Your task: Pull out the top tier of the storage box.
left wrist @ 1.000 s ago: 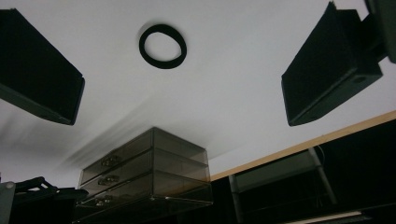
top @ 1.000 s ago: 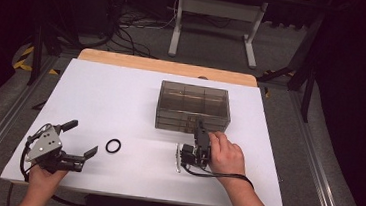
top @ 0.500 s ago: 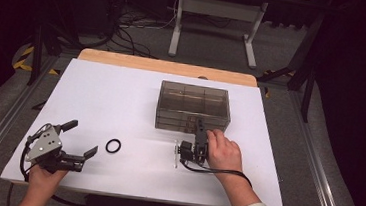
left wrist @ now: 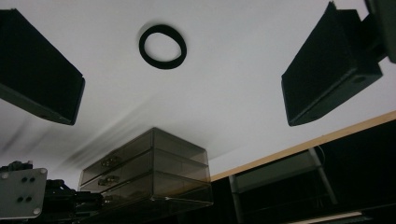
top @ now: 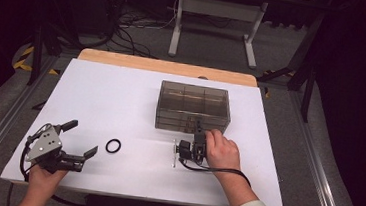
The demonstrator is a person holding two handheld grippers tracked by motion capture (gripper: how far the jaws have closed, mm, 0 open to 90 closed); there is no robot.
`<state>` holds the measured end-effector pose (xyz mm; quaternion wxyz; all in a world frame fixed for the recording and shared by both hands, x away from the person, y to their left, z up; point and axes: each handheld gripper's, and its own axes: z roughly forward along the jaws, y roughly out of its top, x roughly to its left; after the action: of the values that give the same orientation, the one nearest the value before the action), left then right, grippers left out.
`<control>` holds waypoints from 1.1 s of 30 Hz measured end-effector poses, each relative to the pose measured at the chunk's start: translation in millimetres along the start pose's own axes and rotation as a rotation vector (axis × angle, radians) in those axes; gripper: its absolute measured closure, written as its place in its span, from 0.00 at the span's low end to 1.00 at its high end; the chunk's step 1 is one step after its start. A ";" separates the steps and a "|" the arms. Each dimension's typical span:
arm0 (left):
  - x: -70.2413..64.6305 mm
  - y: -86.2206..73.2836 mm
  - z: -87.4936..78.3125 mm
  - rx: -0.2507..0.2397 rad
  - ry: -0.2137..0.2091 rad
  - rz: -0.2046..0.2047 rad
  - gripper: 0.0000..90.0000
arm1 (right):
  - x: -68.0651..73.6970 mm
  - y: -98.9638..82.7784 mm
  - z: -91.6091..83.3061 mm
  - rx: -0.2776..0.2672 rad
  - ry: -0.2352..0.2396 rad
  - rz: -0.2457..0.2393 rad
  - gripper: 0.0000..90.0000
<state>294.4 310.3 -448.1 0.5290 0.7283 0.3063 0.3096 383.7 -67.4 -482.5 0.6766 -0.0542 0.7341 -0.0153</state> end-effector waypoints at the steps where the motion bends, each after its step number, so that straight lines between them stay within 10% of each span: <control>1: 0.0 0.0 0.0 0.000 -0.001 -0.001 0.00 | -0.2 0.1 -0.2 0.003 0.002 -0.001 0.89; 33: -0.3 0.1 0.3 0.003 -0.020 -0.004 0.01 | -7.9 -1.9 -27.7 -0.025 0.044 0.049 0.89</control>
<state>294.5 309.9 -448.2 0.5314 0.7318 0.3027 0.3008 356.9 -69.9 -472.2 0.6599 -0.0441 0.7500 0.0092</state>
